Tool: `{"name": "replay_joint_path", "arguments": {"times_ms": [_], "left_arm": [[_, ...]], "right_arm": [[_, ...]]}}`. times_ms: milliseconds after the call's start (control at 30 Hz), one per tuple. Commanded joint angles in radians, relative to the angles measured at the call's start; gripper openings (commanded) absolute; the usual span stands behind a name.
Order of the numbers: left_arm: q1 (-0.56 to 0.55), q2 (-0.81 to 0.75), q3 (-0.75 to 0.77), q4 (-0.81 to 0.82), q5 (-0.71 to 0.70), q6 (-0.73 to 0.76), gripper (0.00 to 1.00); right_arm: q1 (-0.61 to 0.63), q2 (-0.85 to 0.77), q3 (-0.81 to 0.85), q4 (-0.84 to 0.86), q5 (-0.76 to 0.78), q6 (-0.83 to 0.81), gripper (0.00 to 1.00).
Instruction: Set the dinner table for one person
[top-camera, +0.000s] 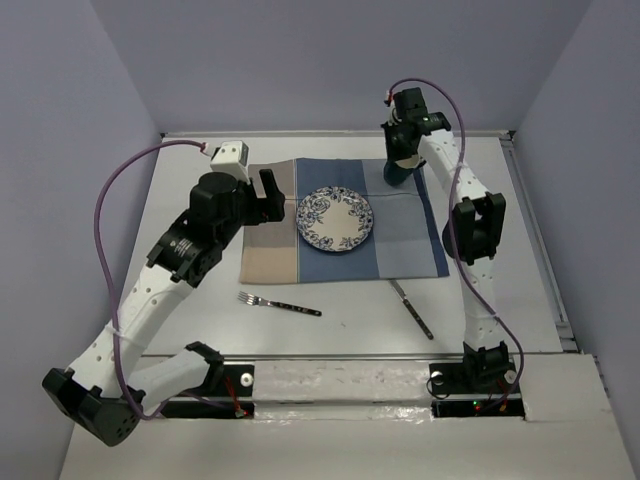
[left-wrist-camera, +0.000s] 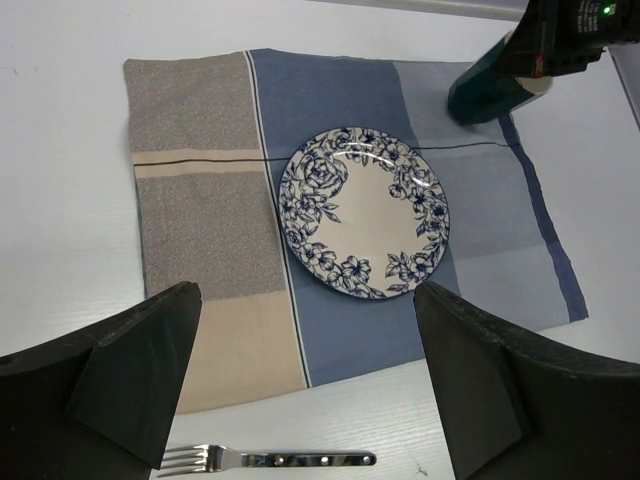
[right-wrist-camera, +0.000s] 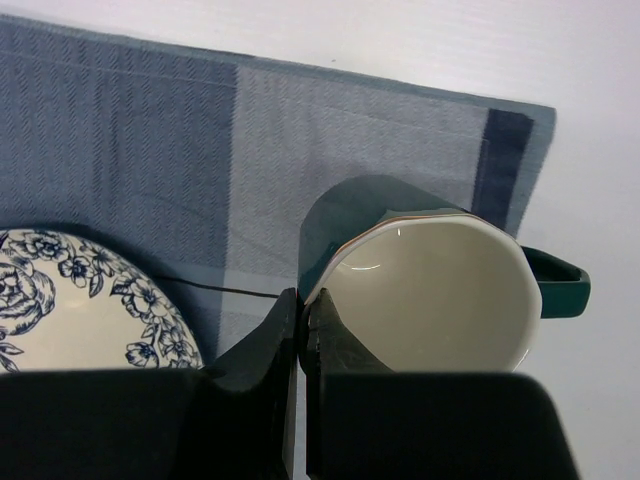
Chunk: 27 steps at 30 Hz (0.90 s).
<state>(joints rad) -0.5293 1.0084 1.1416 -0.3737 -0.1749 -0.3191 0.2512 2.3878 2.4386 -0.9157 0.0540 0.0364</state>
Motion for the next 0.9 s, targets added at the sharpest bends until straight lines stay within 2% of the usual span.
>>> {"name": "replay_joint_path", "arguments": {"times_ms": [0, 333, 633, 667, 733, 767, 833, 867], "left_arm": [[-0.003, 0.016, 0.063, 0.009, -0.023, 0.023, 0.99], [-0.003, 0.033, 0.076, 0.002, -0.023, 0.035, 0.99], [-0.003, 0.044, 0.09, 0.001, -0.041, 0.049, 0.99], [-0.003, 0.045, 0.093, -0.001, -0.043, 0.051, 0.99], [-0.003, 0.048, 0.093, 0.001, -0.044, 0.051, 0.99], [-0.003, 0.052, 0.093, 0.002, -0.044, 0.048, 0.99], [-0.003, 0.053, 0.096, 0.005, -0.048, 0.049, 0.99], [-0.005, 0.053, 0.099, 0.005, -0.049, 0.051, 0.99]], "right_arm": [[0.019, -0.012, 0.069, 0.048, 0.023, -0.056, 0.0], [0.019, 0.005, 0.066, 0.047, 0.156, -0.076, 0.0], [0.019, 0.053, 0.039, 0.049, 0.118, -0.061, 0.01], [0.019, 0.056, 0.04, 0.049, 0.122, -0.059, 0.05], [0.019, 0.057, 0.048, 0.051, 0.159, -0.047, 0.22], [0.019, 0.051, 0.06, 0.052, 0.17, -0.038, 0.48], [0.019, 0.034, 0.074, 0.058, 0.159, -0.038, 0.74], [0.019, 0.024, 0.089, 0.063, 0.152, -0.008, 0.78]]}}
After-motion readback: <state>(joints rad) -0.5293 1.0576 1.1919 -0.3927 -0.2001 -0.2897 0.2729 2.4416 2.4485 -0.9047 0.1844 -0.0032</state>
